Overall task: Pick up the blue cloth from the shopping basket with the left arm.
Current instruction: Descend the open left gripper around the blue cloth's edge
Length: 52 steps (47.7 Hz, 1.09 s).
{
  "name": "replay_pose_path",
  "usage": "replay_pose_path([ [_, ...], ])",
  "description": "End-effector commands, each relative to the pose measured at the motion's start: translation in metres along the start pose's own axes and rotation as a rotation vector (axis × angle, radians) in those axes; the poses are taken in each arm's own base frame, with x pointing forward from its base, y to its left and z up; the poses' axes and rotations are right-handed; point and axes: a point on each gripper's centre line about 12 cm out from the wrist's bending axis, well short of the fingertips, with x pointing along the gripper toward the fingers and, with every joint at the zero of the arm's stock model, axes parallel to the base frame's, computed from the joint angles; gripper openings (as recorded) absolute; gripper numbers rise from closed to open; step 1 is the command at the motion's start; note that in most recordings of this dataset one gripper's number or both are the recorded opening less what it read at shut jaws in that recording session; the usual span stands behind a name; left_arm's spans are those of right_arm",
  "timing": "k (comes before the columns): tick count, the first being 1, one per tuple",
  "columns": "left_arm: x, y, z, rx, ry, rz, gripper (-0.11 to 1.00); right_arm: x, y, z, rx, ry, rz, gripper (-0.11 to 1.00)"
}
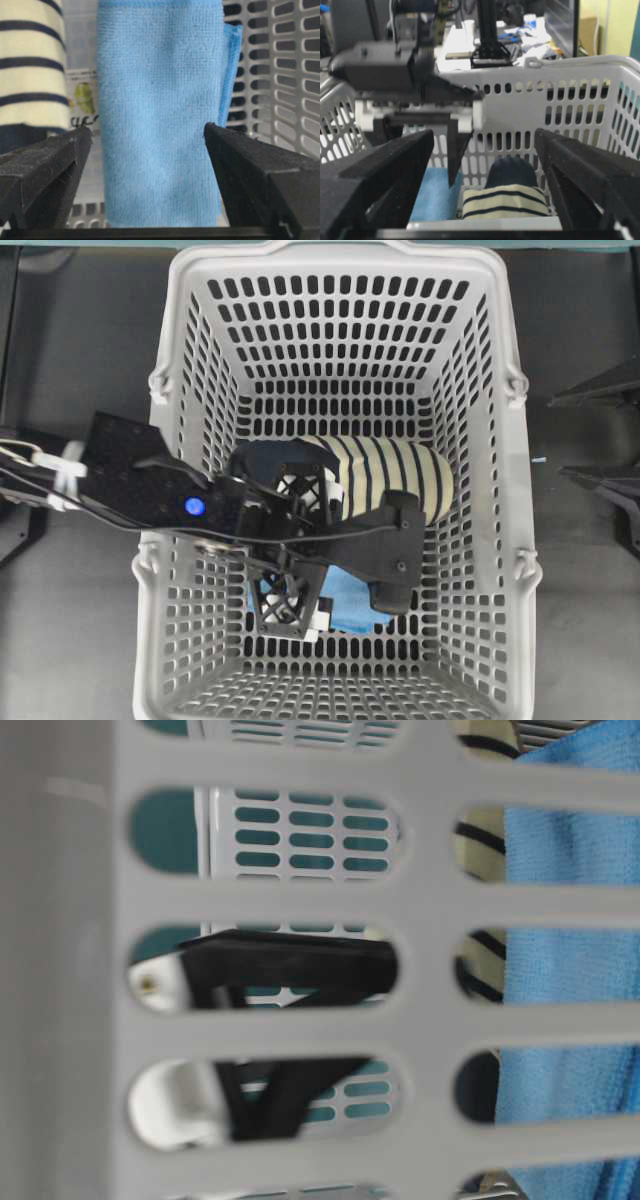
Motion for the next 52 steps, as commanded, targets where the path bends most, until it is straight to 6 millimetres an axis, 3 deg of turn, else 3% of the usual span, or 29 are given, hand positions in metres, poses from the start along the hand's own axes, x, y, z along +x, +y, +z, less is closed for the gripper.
replay_pose_path([
  [1, 0.008, -0.001, -0.001, 0.005, 0.01, 0.003, 0.88, 0.002, 0.0, 0.007, 0.003, -0.015, -0.001, 0.79],
  [16, 0.05, -0.001, -0.024, 0.01, 0.118, 0.008, 0.88, 0.002, 0.0, 0.005, 0.003, -0.012, -0.001, 0.79],
  [27, 0.053, -0.001, -0.032, 0.015, 0.122, 0.008, 0.83, 0.002, 0.0, 0.004, 0.003, -0.008, -0.002, 0.79],
  [31, 0.053, -0.002, -0.031, 0.014, 0.113, 0.006, 0.72, 0.002, 0.0, 0.004, 0.003, -0.008, -0.002, 0.79],
  [42, 0.035, -0.003, -0.018, 0.033, 0.06, 0.001, 0.19, 0.002, 0.0, 0.002, 0.005, -0.003, -0.002, 0.79],
  [52, -0.008, -0.003, 0.007, 0.032, -0.039, -0.003, 0.18, 0.001, 0.0, 0.0, 0.005, 0.001, -0.002, 0.79],
])
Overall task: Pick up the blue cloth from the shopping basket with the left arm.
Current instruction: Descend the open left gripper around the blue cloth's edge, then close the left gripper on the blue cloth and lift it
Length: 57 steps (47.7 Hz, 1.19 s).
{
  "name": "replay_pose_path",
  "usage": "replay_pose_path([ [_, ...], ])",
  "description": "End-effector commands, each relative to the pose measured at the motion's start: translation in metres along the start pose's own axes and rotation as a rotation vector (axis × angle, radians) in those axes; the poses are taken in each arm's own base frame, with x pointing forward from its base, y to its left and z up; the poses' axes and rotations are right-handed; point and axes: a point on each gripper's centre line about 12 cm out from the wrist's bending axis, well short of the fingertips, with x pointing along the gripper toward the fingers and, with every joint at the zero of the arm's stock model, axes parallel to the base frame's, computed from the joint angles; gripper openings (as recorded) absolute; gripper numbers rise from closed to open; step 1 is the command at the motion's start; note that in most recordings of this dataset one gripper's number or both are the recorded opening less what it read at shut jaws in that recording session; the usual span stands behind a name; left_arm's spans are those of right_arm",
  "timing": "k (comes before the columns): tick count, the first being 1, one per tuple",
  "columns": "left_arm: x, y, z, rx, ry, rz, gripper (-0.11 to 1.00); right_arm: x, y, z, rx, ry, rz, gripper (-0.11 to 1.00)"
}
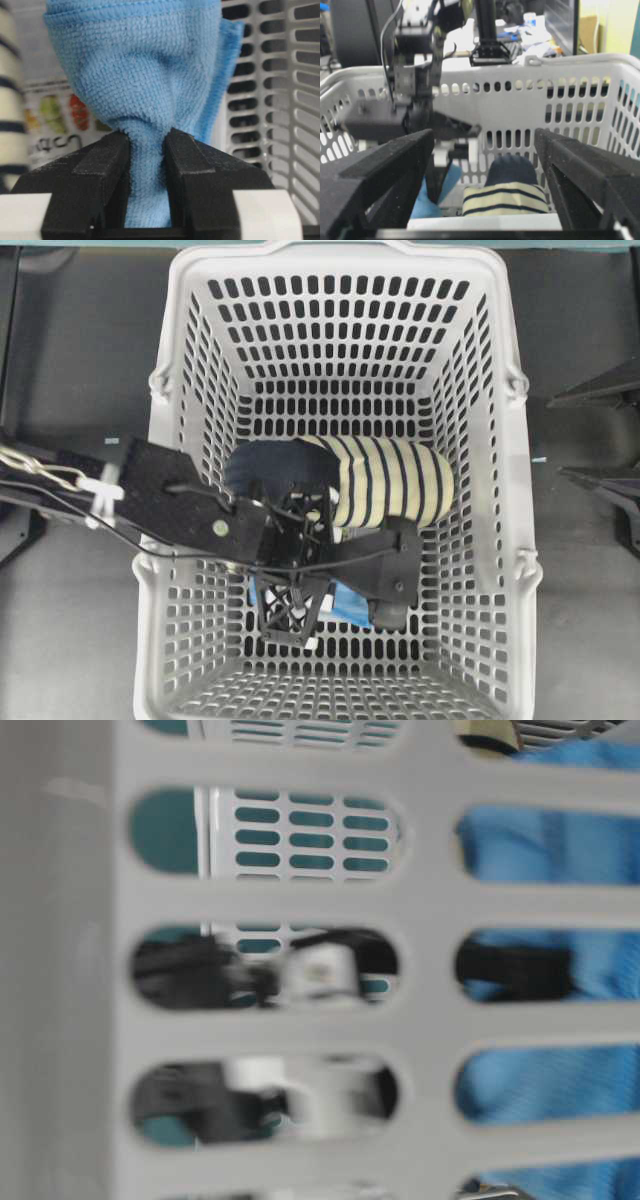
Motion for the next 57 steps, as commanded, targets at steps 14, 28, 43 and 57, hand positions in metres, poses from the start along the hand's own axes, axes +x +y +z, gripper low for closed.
replay_pose_path([
  [14, -0.122, 0.006, 0.06, -0.022, -0.15, 0.005, 0.18, 0.001, 0.0, 0.001, 0.006, -0.003, -0.002, 0.79],
  [28, -0.176, 0.019, 0.076, -0.055, -0.158, 0.021, 0.18, 0.001, 0.0, 0.001, 0.006, -0.008, -0.002, 0.78],
  [43, -0.173, 0.023, 0.074, -0.064, -0.146, 0.028, 0.18, 0.001, 0.0, 0.002, 0.006, -0.011, -0.002, 0.79],
  [57, -0.17, 0.025, 0.073, -0.068, -0.138, 0.03, 0.18, 0.001, 0.0, 0.002, 0.006, -0.009, -0.002, 0.78],
])
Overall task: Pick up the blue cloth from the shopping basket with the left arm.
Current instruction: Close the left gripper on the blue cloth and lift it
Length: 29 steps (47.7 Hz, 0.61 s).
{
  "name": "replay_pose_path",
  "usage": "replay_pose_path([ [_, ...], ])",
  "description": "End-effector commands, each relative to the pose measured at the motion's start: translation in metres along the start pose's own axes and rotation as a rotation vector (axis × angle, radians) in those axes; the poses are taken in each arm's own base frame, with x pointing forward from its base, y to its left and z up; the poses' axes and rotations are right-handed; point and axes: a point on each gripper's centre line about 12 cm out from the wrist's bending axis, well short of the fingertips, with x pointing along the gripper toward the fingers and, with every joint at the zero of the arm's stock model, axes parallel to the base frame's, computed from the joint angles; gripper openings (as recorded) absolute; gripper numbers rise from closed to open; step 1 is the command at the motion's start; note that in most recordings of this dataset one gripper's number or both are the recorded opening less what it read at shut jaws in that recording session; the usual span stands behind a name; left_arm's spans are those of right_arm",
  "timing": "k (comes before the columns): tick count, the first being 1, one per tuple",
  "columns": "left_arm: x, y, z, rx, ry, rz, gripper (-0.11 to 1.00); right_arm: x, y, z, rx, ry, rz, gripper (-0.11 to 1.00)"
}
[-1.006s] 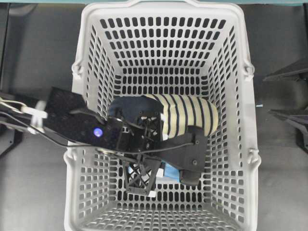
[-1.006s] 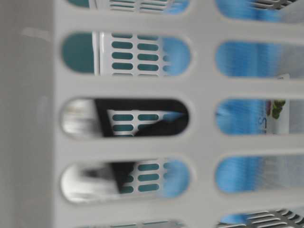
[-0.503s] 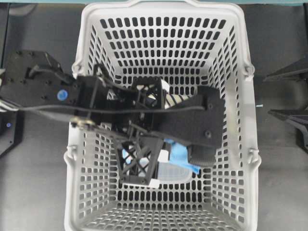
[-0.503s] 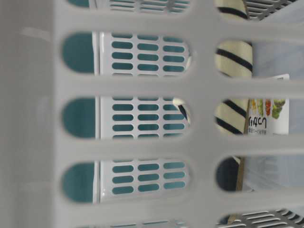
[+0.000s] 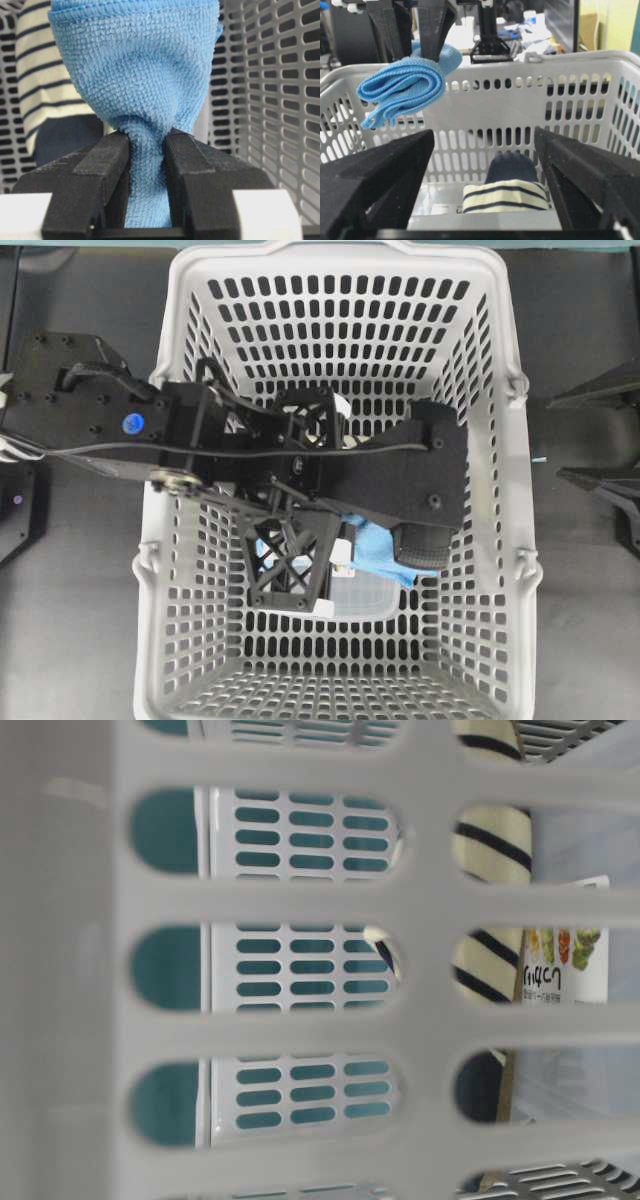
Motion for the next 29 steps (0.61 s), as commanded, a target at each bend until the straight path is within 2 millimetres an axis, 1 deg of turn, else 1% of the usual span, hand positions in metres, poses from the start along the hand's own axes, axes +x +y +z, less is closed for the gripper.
replay_pose_path([
  [1, -0.0191, 0.0023, 0.0027, -0.005, -0.043, 0.002, 0.18, 0.0013, -0.0002, 0.0031, 0.005, -0.011, -0.002, 0.78],
  [11, -0.0189, 0.0044, 0.0022, -0.008, -0.042, 0.005, 0.18, 0.0013, -0.0003, 0.0019, 0.006, -0.005, -0.002, 0.78],
  [29, -0.0118, 0.0051, -0.0029, -0.012, -0.017, 0.007, 0.18, 0.0012, -0.0003, 0.0013, 0.005, -0.003, -0.002, 0.79],
])
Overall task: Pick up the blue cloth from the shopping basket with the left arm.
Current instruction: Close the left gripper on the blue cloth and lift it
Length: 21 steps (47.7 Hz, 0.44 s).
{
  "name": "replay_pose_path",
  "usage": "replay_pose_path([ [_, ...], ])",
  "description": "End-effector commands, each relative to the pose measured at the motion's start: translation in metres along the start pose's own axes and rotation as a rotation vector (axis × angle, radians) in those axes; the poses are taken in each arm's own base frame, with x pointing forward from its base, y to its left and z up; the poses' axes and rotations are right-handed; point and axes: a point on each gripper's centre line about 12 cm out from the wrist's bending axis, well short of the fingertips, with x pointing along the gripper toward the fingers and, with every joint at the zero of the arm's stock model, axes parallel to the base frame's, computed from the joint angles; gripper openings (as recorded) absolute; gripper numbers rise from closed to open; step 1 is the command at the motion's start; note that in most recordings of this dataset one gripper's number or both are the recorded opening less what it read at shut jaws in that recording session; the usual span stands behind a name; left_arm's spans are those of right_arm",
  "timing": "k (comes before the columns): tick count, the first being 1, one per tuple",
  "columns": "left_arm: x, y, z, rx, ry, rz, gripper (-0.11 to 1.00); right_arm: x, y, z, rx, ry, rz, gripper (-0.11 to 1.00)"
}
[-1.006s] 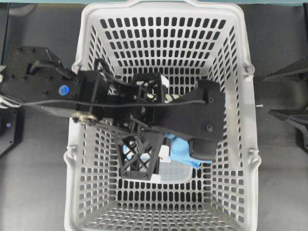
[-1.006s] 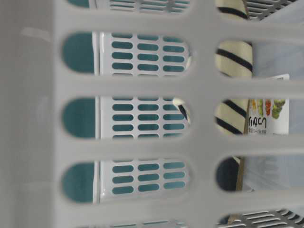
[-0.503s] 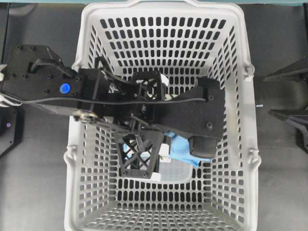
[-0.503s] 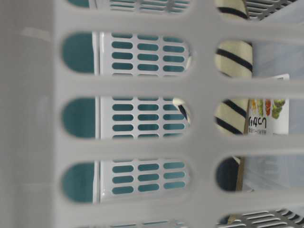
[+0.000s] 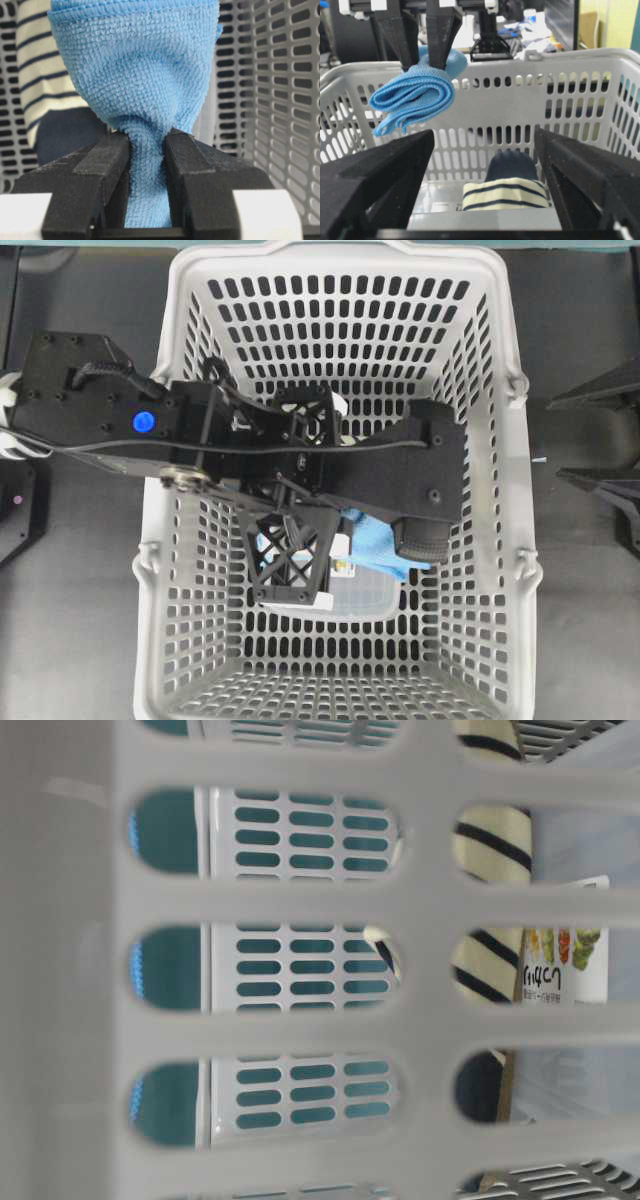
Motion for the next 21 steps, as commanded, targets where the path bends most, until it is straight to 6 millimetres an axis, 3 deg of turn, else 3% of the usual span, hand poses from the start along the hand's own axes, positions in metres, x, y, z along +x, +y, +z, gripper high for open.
replay_pose_path([
  [1, -0.0194, 0.0001, 0.0025, -0.003, -0.043, -0.002, 0.18, 0.0013, -0.0002, 0.0019, 0.003, -0.005, -0.002, 0.79],
  [21, -0.019, 0.0003, 0.0016, -0.006, -0.037, 0.0, 0.18, 0.0008, 0.0, 0.0005, 0.003, -0.003, 0.0, 0.78],
])
